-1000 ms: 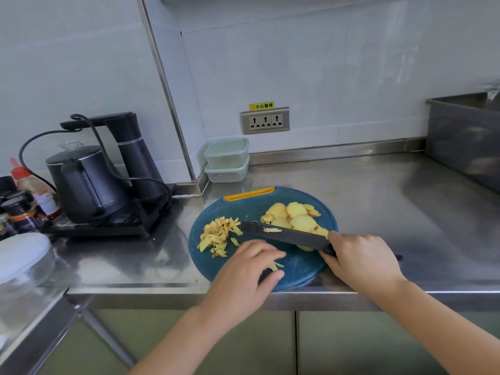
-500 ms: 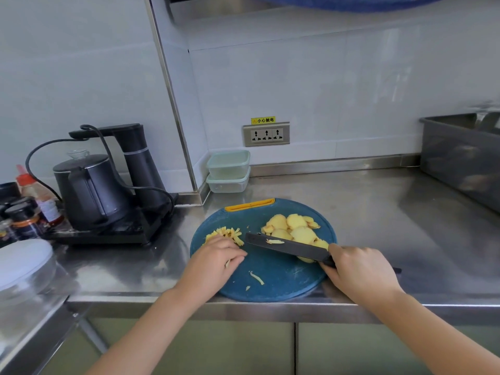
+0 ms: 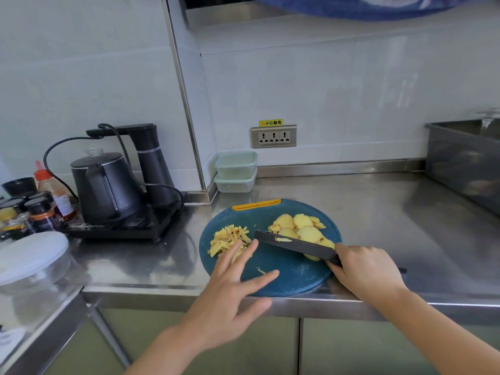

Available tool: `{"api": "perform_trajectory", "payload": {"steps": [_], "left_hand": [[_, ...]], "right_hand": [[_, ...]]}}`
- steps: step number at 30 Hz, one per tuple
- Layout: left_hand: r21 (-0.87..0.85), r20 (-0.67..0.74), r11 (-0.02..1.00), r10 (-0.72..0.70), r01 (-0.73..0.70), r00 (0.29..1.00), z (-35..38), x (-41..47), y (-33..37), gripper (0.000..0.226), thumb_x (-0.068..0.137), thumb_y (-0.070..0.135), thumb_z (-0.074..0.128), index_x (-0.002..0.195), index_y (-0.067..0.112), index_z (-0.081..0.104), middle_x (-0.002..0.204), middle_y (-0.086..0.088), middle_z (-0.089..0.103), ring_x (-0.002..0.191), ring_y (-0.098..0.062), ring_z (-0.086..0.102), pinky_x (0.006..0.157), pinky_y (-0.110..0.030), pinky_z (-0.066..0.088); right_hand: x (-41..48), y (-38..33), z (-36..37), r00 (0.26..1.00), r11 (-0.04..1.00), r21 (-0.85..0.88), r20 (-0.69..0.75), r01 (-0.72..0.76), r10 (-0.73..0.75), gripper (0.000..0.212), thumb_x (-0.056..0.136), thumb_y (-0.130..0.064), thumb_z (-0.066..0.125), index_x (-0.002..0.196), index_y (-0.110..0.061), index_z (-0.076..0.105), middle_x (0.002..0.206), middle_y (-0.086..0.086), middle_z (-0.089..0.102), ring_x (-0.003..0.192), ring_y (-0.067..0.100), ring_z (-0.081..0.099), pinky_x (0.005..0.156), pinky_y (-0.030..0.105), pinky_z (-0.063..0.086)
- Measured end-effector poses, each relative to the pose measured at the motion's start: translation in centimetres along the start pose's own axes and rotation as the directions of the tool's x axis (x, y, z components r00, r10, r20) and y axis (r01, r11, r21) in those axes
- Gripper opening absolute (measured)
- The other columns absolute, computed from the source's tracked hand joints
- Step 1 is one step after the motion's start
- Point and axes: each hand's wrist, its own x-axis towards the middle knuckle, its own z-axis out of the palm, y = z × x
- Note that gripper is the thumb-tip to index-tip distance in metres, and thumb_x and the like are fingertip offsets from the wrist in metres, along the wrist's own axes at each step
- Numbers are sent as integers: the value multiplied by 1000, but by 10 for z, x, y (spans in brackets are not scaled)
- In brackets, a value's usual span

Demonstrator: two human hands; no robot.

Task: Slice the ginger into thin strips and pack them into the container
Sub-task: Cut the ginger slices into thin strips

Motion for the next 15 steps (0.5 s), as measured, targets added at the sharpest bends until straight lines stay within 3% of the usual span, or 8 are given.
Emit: {"api": "perform_trajectory", "payload": {"steps": [4, 7, 12, 15], "left_hand": [[119, 80, 993, -13, 3, 997, 5, 5, -1, 44, 96, 57, 10, 137, 58, 27, 152, 24, -23, 134, -4, -38, 112, -36, -19], [133, 64, 987, -103, 94, 993, 5, 14, -29, 56, 87, 67, -7, 133, 62, 23, 153, 24, -19, 135, -4, -36, 115, -41, -15], [116, -151, 979, -151, 169, 977, -1, 21, -59, 86, 80, 77, -7, 130, 41, 53, 157, 15, 6, 143, -10, -17, 118, -41, -7], [36, -232, 982, -175, 188, 957, -4, 19, -58, 85, 81, 79, 4, 125, 33, 62, 155, 12, 21, 144, -7, -8, 118, -38, 6]], "right_hand": [[0, 0, -2, 1000, 1000, 5, 9, -20, 20, 27, 98, -51, 32, 90, -25, 37, 89, -9, 61, 70, 16, 46, 62, 27, 37], [-1, -1, -3, 1000, 1000, -1, 14, -15, 15, 31, 98, -51, 32, 97, -25, 48, 91, -8, 62, 79, 17, 58, 62, 27, 38], [0, -1, -3, 1000, 1000, -24, 29, -7, 8, 35, 98, -51, 32, 102, -23, 53, 94, -7, 65, 85, 16, 63, 62, 27, 37], [-1, -2, -5, 999, 999, -33, 39, -5, 6, 35, 99, -51, 32, 102, -23, 52, 94, -7, 65, 84, 16, 62, 61, 27, 36]]}}
